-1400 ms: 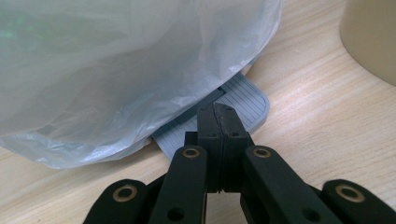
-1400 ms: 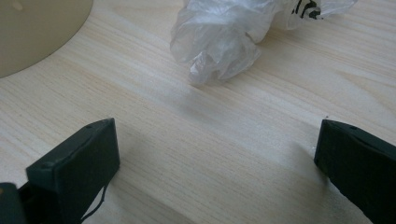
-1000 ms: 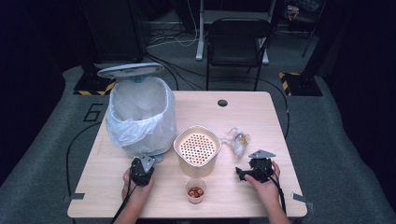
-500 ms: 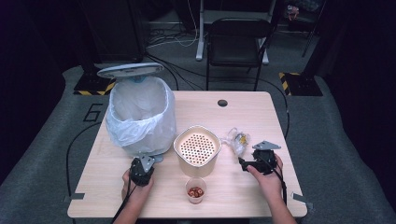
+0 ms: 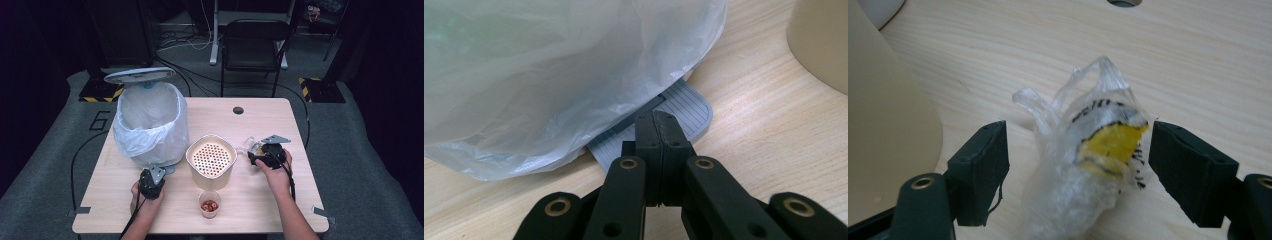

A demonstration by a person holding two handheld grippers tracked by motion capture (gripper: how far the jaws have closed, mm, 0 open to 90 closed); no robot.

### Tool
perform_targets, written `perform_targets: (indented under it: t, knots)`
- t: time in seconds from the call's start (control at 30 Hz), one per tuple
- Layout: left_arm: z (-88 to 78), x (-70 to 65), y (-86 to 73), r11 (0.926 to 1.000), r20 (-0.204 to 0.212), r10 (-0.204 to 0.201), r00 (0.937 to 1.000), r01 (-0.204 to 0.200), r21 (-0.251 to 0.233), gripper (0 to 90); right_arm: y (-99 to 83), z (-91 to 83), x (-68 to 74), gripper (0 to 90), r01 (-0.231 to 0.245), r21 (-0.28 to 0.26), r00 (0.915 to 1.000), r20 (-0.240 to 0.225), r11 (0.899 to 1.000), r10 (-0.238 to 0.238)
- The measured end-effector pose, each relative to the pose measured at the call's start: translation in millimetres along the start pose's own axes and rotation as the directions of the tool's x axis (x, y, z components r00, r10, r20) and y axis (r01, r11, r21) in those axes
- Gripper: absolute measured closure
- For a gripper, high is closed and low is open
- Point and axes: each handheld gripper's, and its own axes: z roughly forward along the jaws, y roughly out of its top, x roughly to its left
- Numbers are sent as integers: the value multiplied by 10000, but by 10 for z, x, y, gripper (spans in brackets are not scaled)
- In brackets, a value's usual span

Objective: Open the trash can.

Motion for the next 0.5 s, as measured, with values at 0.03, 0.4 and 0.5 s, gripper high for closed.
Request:
perform_targets:
  t: [0.03,0.4,0.5]
  knots:
    - [3,0,-1,10000,-5,-39,10000,39,-43,895,14,14,14,254,51,-20,10000,1,10000,-51]
    - [-3,4,1,10000,18,78,10000,-79,51,895,-71,299,-12,389,-61,826,9995,307,9966,36]
    - [2,5,-2,10000,42,-21,10000,21,-35,895,-114,356,-28,471,-88,979,9999,138,9952,74]
